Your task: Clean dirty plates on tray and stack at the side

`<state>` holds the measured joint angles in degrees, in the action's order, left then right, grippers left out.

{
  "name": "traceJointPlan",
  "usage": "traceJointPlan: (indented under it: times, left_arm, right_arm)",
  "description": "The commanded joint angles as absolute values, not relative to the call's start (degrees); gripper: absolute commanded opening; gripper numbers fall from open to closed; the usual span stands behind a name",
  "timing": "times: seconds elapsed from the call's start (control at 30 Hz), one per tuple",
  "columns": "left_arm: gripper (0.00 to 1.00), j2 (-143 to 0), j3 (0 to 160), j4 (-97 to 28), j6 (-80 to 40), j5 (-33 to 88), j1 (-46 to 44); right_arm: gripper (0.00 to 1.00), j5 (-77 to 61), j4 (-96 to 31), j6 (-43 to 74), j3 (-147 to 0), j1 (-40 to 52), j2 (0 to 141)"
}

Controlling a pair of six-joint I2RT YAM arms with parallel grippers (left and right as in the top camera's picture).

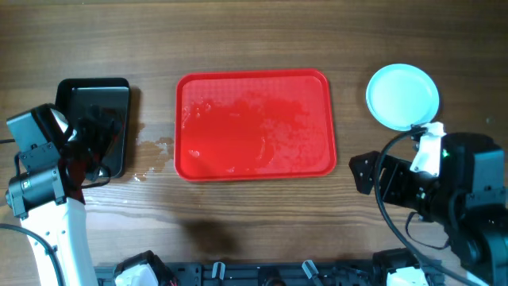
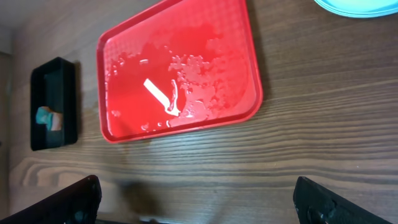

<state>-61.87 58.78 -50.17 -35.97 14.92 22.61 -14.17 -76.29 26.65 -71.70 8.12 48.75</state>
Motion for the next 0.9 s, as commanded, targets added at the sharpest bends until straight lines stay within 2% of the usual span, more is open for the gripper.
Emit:
traceJointPlan:
  times: [0.0,0.17,0.33,0.57,0.87]
  left_arm:
    - [1.0,-61.6,59.5,-50.2,-36.5,15.6,22.6]
    - [1.0,-61.6,59.5,-50.2,-36.5,15.6,22.6]
    - [1.0,-61.6,59.5,-50.2,-36.5,15.6,22.6]
    - [1.0,-61.6,59.5,-50.2,-36.5,15.6,22.6]
    - [1.0,-61.6,59.5,-50.2,-36.5,15.6,22.6]
  right_arm:
    - [1.0,-11.0,-75.7,27.0,-71.5,8.5,48.4]
    - [1.0,-7.0,-69.1,27.0,-69.2,8.5,41.2]
    - [1.0,-6.8,-52.5,25.6,-55.8,8.5,24.8]
    - [1.0,-4.2,-51.8,26.2,-43.1,8.3,12.3]
    - [1.0,-6.6,-18.4,27.0,-18.0,6.8,1.3]
